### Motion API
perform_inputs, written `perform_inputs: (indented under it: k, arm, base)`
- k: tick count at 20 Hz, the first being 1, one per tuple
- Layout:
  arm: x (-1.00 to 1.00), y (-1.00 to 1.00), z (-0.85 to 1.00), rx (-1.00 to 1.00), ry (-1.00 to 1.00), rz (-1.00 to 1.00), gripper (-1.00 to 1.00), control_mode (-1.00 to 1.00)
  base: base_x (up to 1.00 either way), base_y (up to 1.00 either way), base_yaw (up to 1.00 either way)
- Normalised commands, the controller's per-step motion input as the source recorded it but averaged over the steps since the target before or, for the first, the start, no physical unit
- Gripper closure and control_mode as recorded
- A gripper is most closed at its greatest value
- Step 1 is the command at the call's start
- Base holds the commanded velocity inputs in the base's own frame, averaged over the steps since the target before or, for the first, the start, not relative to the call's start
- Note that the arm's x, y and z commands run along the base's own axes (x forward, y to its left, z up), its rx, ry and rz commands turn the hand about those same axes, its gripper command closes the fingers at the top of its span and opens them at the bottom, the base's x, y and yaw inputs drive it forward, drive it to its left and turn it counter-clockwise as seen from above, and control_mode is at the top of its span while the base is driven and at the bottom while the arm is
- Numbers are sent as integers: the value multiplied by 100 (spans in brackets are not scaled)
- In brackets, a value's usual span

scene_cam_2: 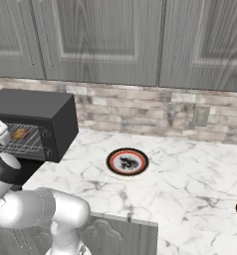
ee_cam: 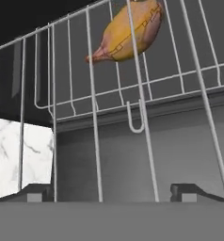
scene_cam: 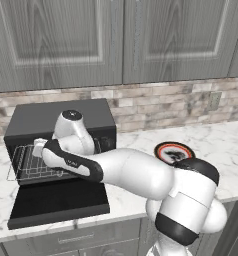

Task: Open the toaster oven door. Place the bread on the top rack in the toaster oven and place the chicken drumstick on the bottom rack.

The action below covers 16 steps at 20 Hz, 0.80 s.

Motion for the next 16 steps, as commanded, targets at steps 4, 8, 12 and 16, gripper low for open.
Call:
perform_inputs:
  k: [4, 8, 12, 16]
  arm:
    - [-66, 6, -18, 2, 25, 0, -100, -100]
    - [-61, 5, -20, 0, 19, 1, -100, -100]
    - [-31, -6, 43, 0, -3, 0, -100, -100]
    - [-45, -12, 49, -4, -1, 0, -100, -100]
  base:
    - [0, 0, 0]
    - [0, 0, 0]
    - [0, 0, 0]
    - [0, 0, 0]
